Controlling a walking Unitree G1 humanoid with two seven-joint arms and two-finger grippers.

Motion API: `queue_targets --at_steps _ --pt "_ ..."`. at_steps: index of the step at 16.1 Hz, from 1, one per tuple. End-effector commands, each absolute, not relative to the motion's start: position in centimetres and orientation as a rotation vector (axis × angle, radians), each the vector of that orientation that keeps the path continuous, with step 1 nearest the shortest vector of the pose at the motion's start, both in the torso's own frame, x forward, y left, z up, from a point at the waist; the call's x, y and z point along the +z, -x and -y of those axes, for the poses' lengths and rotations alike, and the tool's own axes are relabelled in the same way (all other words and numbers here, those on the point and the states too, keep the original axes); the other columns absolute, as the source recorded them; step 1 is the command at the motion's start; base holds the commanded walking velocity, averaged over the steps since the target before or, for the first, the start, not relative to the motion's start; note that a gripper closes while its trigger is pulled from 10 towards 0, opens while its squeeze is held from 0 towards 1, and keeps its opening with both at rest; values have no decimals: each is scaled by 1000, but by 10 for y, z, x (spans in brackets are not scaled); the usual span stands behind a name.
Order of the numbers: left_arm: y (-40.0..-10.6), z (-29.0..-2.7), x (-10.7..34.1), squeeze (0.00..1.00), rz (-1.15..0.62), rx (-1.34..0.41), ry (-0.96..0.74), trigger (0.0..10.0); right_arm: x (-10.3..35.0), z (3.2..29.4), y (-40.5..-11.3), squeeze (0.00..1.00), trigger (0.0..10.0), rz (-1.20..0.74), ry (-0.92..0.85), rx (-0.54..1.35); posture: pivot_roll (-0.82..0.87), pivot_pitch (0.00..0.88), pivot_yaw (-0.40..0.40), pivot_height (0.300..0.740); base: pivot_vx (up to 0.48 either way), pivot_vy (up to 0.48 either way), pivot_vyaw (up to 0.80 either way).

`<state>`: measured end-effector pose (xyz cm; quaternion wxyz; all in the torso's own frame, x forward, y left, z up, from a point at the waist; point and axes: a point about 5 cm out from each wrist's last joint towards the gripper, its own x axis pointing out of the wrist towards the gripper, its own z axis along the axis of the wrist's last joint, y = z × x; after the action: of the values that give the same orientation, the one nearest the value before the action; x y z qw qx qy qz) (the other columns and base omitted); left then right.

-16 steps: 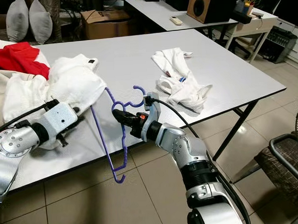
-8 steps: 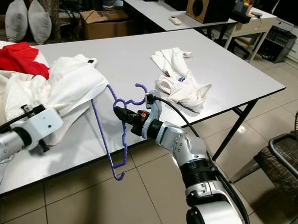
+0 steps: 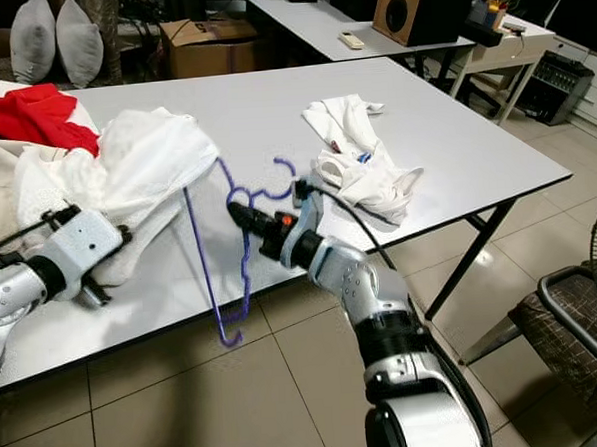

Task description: Hang hanger

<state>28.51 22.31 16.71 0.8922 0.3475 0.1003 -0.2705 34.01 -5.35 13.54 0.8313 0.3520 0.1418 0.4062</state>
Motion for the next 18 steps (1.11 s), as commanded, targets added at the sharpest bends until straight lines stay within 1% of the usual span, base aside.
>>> queue_targets --at_steps 1,2,3,5,6,7,11,13,14,15,16,17,18 --pt "-279 -215 178 0 -176 -678 -660 0 147 57 -349 0 10000 -236 -803 828 -47 0 -109 740 0 0 0" --pt "-277 -215 180 0 -174 -707 -649 0 149 56 -350 0 10000 -225 -821 819 -47 0 -109 740 0 0 0" --pt "-272 -217 186 0 -182 -771 -618 0 155 53 -357 0 10000 -193 -894 769 -44 0 -106 740 0 0 0" --pt "-269 -217 191 0 -186 -813 -602 0 159 51 -362 0 10000 -181 -979 726 -40 2 -106 740 0 0 0" --pt "-267 -218 194 0 -205 -852 -589 0 167 47 -370 0 10000 -140 -1133 661 -33 7 -107 740 0 0 0" --pt "-266 -219 196 0 -212 -857 -597 0 170 45 -373 0 10000 -124 -1187 626 -31 10 -108 740 0 0 0" --pt "-263 -221 204 0 -207 -883 -576 0 173 41 -379 0 10000 -97 -1311 532 -25 19 -111 740 0 0 0" --pt "-260 -216 208 0 -182 -923 -530 0 173 40 -382 0 10000 -78 -1374 469 -24 21 -112 740 0 0 0" --pt "-258 -208 211 0 -162 -969 -475 0 175 41 -384 0 10000 -61 -1446 428 -24 22 -112 740 0 0 0" --pt "-259 -204 209 0 -169 -973 -492 0 179 40 -385 0 10000 -51 -1526 433 -21 18 -112 740 0 0 0" --pt "-263 -204 204 0 -184 -945 -546 0 185 36 -385 0 10000 -47 -1569 483 -20 17 -111 740 0 0 0" --pt "-270 -205 200 0 -187 -902 -621 0 192 29 -383 0 10000 -46 -1584 563 -20 16 -108 740 0 0 0" --pt "-273 -204 199 0 -174 -888 -638 0 193 27 -382 0 10000 -47 -1593 587 -21 14 -105 740 0 0 0"
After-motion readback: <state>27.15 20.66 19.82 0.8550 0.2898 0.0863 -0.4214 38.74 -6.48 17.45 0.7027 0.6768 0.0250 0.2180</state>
